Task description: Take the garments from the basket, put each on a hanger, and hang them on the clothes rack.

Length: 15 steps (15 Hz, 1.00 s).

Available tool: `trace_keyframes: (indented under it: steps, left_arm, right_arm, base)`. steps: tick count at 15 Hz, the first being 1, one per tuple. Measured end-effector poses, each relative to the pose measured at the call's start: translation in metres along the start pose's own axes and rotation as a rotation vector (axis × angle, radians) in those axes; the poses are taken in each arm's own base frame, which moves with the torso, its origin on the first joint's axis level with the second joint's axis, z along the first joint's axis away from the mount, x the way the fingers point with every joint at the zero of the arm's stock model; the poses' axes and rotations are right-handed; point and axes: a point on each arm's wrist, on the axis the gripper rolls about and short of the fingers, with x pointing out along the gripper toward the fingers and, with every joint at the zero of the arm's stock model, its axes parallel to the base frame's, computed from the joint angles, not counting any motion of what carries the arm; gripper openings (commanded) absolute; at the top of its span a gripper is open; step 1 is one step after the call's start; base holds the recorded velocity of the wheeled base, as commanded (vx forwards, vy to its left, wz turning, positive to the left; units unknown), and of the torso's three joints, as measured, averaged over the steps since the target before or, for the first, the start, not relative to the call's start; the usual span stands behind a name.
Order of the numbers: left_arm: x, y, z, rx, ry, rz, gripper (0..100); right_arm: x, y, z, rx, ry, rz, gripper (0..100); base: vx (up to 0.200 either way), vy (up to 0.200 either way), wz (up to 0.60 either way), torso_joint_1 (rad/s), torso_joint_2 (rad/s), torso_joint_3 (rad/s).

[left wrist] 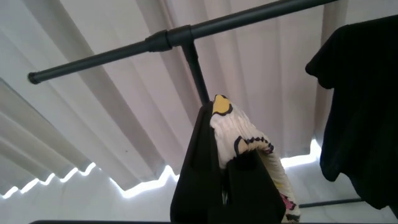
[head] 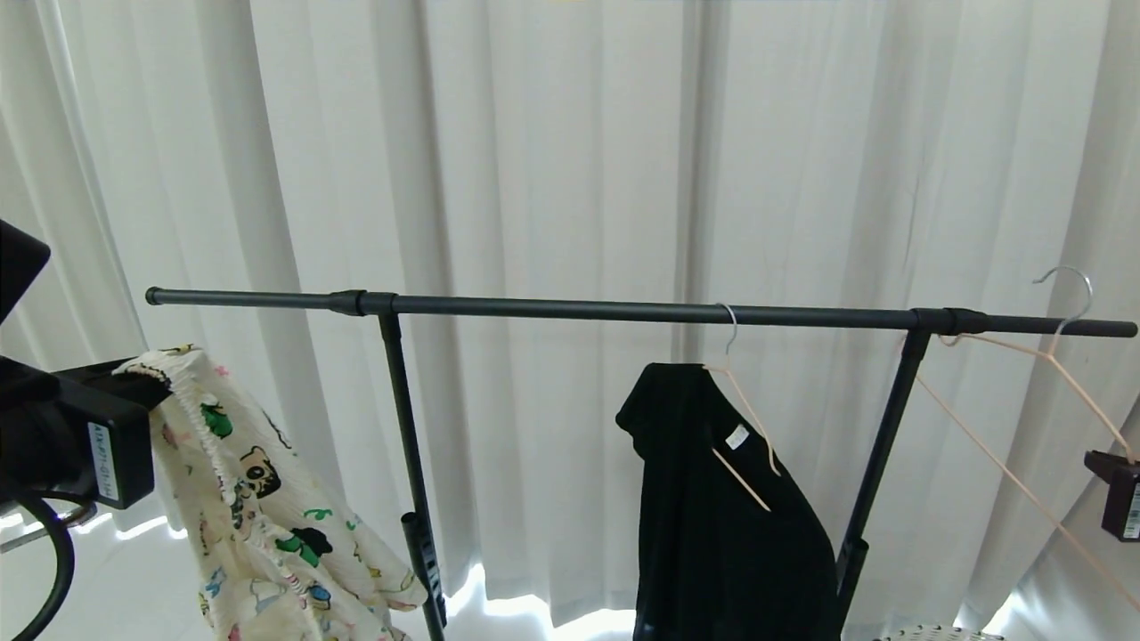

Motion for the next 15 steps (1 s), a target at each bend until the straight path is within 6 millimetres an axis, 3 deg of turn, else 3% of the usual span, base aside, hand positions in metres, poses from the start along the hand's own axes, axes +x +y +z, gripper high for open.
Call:
trace_keyframes:
  steps: [5, 10, 15]
  left_arm:
    - [-0.004, 0.000, -0.002, -0.001, -0.006, 0.000, 0]
    - [-0.007, -0.002, -0.008, 0.006, 0.001, -0.014, 0]
    - [0.011, -0.012, -0.008, -0.030, 0.050, -0.067, 0]
  right_arm:
    - [-0.019, 0.000, -0.008, -0.019, -0.038, -0.002, 0]
    - [-0.027, 0.006, 0.000, -0.092, -0.083, 0.045, 0]
    - [-0.061, 0.040, -0.005, -0.227, 0.031, 0.399, 0]
  base:
    - [-0.200, 0.000, 0.00, 0.001, 0.00, 0.003]
    - [0.000, 0.000, 0.00, 0.000, 0.00, 0.000]
    - [0.000, 0.000, 0.00, 0.000, 0.00, 0.000]
